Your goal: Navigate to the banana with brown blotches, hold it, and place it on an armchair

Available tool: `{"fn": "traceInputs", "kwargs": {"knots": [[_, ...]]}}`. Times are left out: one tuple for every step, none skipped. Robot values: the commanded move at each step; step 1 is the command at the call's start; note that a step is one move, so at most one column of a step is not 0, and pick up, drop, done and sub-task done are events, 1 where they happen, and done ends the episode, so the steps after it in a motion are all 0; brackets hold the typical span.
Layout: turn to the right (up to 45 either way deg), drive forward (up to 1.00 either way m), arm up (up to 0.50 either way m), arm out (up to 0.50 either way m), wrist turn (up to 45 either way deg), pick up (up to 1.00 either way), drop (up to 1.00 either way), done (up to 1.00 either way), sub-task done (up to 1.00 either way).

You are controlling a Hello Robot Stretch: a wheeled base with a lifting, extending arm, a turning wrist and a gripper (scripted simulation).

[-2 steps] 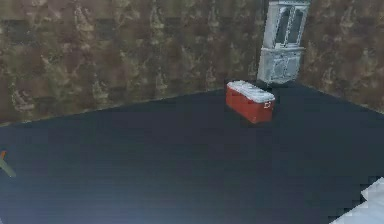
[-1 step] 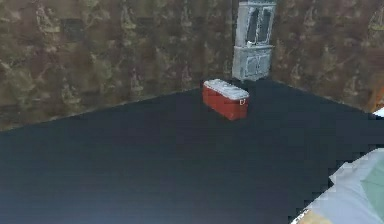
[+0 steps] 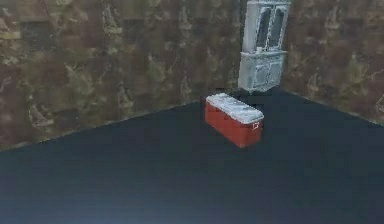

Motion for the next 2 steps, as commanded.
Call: {"fn": "traceInputs", "kwargs": {"knots": [[-45.0, 0.0, 0.0, 0.0, 0.0, 0.0, 0.0, 0.0, 0.0], [-21.0, 0.0, 0.0, 0.0, 0.0, 0.0, 0.0, 0.0, 0.0]]}}
